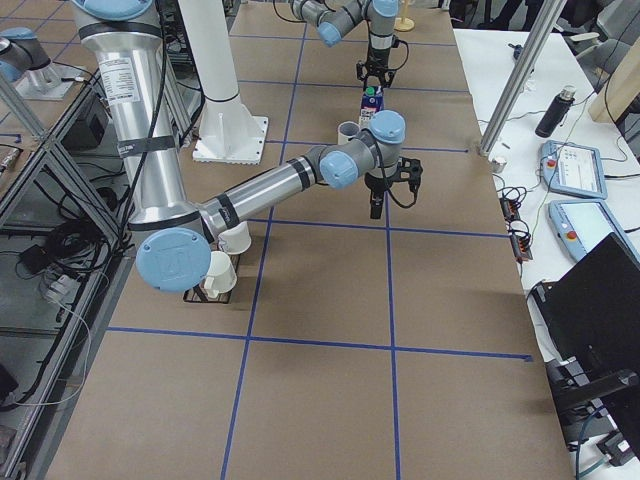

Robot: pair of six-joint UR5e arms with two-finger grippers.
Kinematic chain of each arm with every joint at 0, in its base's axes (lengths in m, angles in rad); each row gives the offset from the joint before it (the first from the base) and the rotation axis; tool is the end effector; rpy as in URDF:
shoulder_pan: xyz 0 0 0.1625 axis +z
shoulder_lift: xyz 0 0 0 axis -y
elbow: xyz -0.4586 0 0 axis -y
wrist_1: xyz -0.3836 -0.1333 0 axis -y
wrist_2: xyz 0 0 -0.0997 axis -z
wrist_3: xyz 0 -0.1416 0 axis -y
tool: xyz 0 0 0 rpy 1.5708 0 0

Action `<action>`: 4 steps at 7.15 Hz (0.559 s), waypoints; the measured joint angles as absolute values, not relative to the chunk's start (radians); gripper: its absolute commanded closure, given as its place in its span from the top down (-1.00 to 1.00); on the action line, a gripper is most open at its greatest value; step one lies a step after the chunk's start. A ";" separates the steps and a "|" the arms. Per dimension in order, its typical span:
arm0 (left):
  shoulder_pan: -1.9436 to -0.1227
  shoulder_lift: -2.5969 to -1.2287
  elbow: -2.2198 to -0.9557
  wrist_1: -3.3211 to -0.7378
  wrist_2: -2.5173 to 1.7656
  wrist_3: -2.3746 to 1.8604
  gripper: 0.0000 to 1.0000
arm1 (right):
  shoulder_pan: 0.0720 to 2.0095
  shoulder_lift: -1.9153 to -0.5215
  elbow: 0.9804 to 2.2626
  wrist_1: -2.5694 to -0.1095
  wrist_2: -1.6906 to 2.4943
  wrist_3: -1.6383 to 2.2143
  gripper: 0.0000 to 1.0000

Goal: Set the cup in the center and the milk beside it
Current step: 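Lower the milk carton with the left gripper beside the mug, farther from the robot, then open the left gripper and withdraw it away from the milk carton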

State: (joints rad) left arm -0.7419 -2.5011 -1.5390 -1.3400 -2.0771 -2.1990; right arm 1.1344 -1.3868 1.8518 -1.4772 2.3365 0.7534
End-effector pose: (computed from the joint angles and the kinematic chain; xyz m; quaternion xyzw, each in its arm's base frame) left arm 0.5177 -0.5622 0.1719 -0.2182 0.3302 -0.5152 0.7602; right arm -0.2071 -0.5273 0.4751 0.0105 -0.4407 0.0390 0.8967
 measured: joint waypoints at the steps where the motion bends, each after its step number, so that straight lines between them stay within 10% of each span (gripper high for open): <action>1: -0.742 -2.500 -1.543 -1.344 -2.077 -2.193 0.96 | 1.141 -1.387 1.852 -1.477 2.340 0.753 1.00; 4: -0.796 -2.384 -1.735 -1.336 -2.071 -2.158 0.96 | 1.186 -1.395 1.850 -1.481 2.347 0.731 1.00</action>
